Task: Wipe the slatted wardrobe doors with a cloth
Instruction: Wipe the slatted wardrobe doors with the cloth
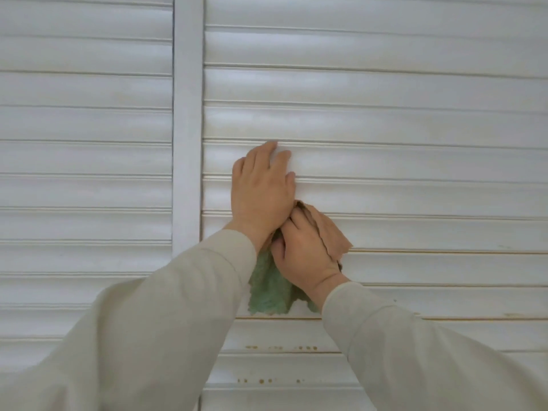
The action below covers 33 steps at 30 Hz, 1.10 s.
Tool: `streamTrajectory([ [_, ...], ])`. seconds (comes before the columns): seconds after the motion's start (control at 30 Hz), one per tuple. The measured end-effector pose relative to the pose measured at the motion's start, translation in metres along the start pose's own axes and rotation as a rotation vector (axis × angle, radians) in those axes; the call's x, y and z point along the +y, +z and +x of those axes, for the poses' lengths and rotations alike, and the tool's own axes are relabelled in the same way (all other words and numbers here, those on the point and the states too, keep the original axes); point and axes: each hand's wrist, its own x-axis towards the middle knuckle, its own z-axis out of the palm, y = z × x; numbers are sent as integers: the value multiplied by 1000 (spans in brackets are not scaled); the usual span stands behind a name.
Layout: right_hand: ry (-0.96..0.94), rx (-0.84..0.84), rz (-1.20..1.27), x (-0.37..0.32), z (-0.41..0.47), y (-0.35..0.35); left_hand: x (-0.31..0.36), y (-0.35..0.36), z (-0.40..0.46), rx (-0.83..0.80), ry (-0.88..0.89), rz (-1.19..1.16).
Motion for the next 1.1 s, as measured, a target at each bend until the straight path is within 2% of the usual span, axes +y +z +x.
streamTrajectory([
  [0.1, 30, -24, -70, 39, -13, -20, -6, 16, -4, -22, -68, 101],
  [0.27, 220, 100, -160, 123, -50, -57, 27, 34, -7, 70, -291, 80],
  [0.3, 235, 112, -178, 135, -55, -65, 41, 38, -3, 89, -261, 76],
  [0.37, 200, 134, -174, 139, -56, -69, 67, 46, 5, 119, -27, 71],
  [0.43, 151, 154, -136, 143, -52, -72, 104, 56, 13, 84, 202, -3],
  [0.47, 127, 169, -127, 148, -52, -75, 123, 63, 19, 52, 243, -28],
  [0.53, 101, 207, -128, 161, -55, -78, 136, 73, 25, 9, 223, -19],
  [0.6, 163, 252, -166, 187, -66, -86, 131, 83, 24, 31, 213, 22],
  [0.73, 425, 283, -254, 251, -95, -120, 127, 91, 21, 103, 225, 67],
  [0.9, 701, 294, -329, 319, -116, -174, 131, 93, 19, 114, 223, 56],
  [1.03, 792, 322, -334, 324, -111, -176, 132, 93, 19, 104, 213, 67],
  [1.1, 711, 343, -291, 307, -107, -161, 132, 93, 19, 100, 205, 69],
])
